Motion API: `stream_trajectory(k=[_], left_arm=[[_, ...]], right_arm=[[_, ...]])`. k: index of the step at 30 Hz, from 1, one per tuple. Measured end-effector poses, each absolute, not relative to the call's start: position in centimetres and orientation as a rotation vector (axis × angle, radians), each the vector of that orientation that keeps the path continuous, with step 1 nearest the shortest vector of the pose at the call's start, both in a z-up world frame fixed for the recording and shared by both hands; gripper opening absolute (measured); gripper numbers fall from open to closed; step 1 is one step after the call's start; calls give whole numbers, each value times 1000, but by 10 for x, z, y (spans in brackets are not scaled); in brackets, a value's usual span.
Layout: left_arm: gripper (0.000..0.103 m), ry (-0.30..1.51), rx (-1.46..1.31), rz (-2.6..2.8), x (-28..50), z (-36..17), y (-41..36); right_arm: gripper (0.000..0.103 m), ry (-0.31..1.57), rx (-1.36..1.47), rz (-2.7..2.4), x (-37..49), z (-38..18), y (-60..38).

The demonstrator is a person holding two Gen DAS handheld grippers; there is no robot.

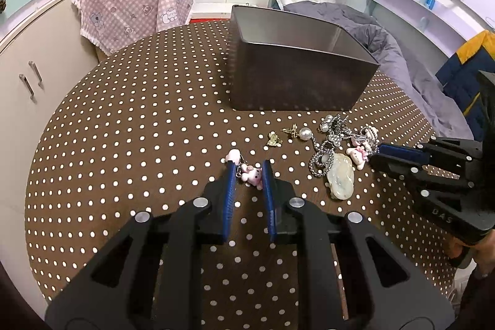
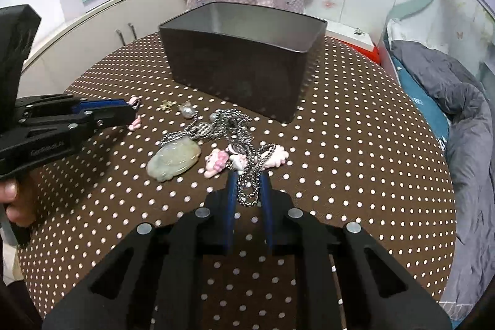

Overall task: Organize jewelry
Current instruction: 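Lift the bunny charm and silver chain over the metal box and release both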

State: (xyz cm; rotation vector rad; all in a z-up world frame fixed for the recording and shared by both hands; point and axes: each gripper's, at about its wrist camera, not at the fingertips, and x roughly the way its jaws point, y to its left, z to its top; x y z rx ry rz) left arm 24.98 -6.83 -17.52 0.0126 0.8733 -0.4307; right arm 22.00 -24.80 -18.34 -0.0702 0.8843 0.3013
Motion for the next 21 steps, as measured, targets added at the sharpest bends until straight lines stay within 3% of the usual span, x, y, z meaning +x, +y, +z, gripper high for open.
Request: stream_trajectory(k=[13, 21], left_arm=[[17, 791, -10, -450, 239, -142, -55], [17, 741, -10, -459, 233, -121, -50]], right_arm=[[13, 702, 177, 464, 208, -98, -284], [13, 608, 179, 498, 214, -53, -288]])
